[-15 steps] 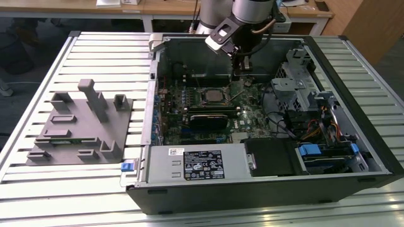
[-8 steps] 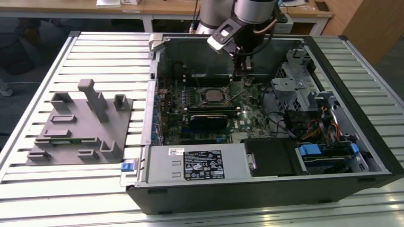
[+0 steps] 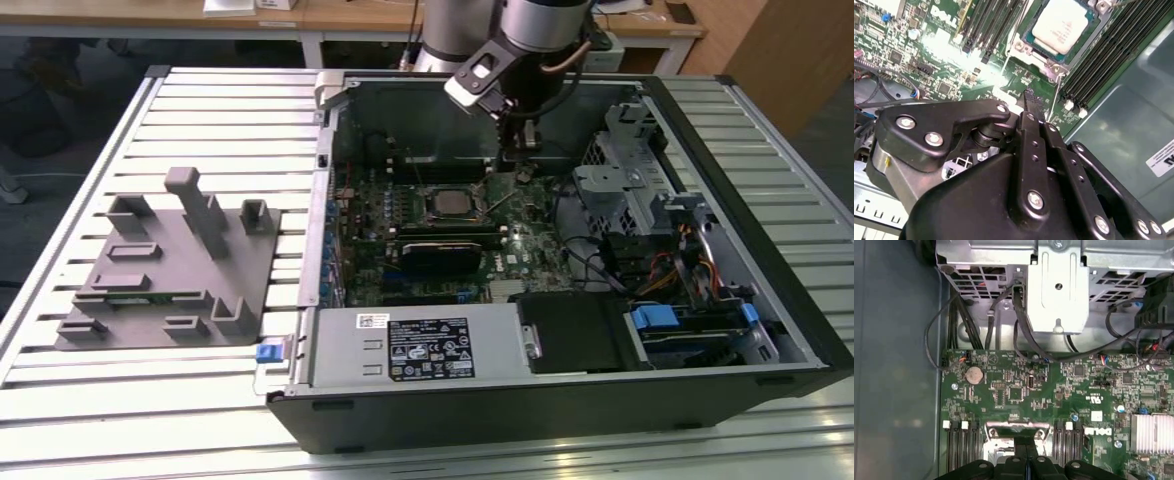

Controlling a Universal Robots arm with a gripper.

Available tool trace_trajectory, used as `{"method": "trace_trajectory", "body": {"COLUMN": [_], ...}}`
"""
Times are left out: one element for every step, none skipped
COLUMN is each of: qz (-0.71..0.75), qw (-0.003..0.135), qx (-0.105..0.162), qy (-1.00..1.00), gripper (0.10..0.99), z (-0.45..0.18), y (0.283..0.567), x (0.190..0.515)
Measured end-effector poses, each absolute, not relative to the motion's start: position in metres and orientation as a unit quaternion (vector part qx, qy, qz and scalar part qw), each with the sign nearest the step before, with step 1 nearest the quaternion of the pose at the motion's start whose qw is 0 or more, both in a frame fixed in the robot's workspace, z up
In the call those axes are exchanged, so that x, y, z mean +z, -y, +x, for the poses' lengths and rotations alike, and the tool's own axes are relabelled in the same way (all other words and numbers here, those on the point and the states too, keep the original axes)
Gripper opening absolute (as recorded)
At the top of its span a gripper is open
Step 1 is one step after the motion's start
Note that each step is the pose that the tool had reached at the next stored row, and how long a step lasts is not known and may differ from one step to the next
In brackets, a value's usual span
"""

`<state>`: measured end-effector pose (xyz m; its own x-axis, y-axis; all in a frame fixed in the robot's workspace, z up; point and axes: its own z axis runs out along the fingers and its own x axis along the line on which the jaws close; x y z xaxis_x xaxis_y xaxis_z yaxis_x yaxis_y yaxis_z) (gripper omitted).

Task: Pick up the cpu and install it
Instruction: 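Close the cpu cover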

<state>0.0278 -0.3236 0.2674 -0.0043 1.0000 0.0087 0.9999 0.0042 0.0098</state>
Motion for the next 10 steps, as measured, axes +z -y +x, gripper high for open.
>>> {"method": "trace_trajectory", "body": {"qz": [0.706, 0.706, 0.706, 0.706, 0.706, 0.706, 0.706, 0.706, 0.706, 0.706], "qw": [0.000, 0.000, 0.000, 0.000, 0.000, 0.000, 0.000, 0.000, 0.000, 0.000], "qx": [0.007, 0.007, 0.007, 0.007, 0.007, 0.007, 0.007, 0.007, 0.007, 0.007], "qy": [-0.709, -0.709, -0.709, -0.709, -0.709, -0.709, -0.709, -0.709, -0.709, -0.709], "gripper": [0.106, 0.106, 0.106, 0.106, 0.106, 0.106, 0.106, 0.106, 0.106, 0.106], "z": [0.0294, 0.0307, 0.0314, 0.0318, 0.0323, 0.0328, 0.0337, 0.0349, 0.0358, 0.0366], "y": [0.3228, 0.3221, 0.3219, 0.3217, 0.3217, 0.3217, 0.3216, 0.3216, 0.3216, 0.3216], "x": [0.2667, 0.2662, 0.2658, 0.2656, 0.2653, 0.2651, 0.2649, 0.2648, 0.2647, 0.2646]}}
